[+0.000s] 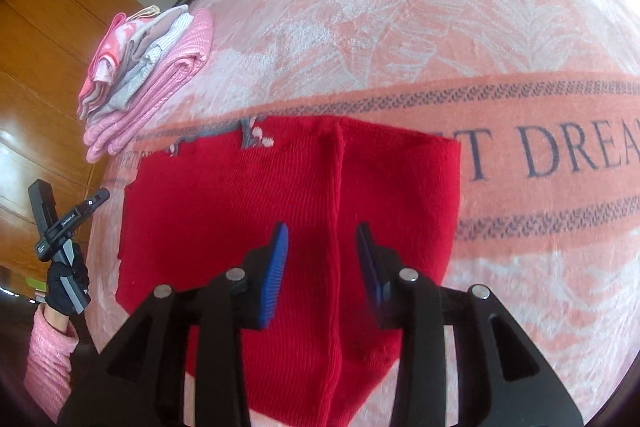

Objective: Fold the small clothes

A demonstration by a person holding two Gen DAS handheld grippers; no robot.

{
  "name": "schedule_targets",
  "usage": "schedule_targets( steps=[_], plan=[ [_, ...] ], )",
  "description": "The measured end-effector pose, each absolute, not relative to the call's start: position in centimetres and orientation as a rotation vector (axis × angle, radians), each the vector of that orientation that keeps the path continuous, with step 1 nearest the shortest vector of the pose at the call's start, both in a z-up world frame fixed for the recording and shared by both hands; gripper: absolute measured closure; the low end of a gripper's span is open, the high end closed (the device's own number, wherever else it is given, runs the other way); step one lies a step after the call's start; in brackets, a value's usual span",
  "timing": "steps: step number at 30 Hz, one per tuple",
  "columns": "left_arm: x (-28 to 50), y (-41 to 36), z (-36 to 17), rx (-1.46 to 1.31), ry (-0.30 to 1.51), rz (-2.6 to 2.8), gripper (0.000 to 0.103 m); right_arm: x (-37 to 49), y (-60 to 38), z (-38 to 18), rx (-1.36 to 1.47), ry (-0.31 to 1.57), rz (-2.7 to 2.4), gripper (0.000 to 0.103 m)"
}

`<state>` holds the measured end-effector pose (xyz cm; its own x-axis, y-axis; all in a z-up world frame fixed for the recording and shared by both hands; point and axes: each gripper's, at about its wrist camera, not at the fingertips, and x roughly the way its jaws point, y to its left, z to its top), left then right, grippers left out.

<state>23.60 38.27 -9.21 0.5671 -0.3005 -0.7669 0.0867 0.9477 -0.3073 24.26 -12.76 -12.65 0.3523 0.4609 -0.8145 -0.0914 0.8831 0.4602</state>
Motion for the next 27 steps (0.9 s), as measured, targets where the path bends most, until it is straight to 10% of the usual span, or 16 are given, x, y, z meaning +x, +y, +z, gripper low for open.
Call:
schedule_targets(
  steps=[9, 13, 21, 27],
  plan=[
    [15.5, 33.0, -10.9, -0.170, 1.072, -0.373, 0.057, 14.9, -11.1, -15.4, 0.345, 1.336, 0.422, 0.067],
    [13.9, 31.8, -13.0, -0.144, 1.142, -0.367, 0.057, 13.8, -10.4, -16.8, 0.336, 1.376, 0.411, 0.093],
    [13.4, 32.6, -15.1, -0.143, 1.145, -0.365, 0.056, 13.3, -10.8, -18.1, 0.350, 1.404, 0.388, 0.099],
    [13.7, 32.1, -13.7, -0.143, 1.125, -0.379, 0.052, 14.1, -12.1, -15.4, 0.371, 1.334, 0.372, 0.056]
  ],
)
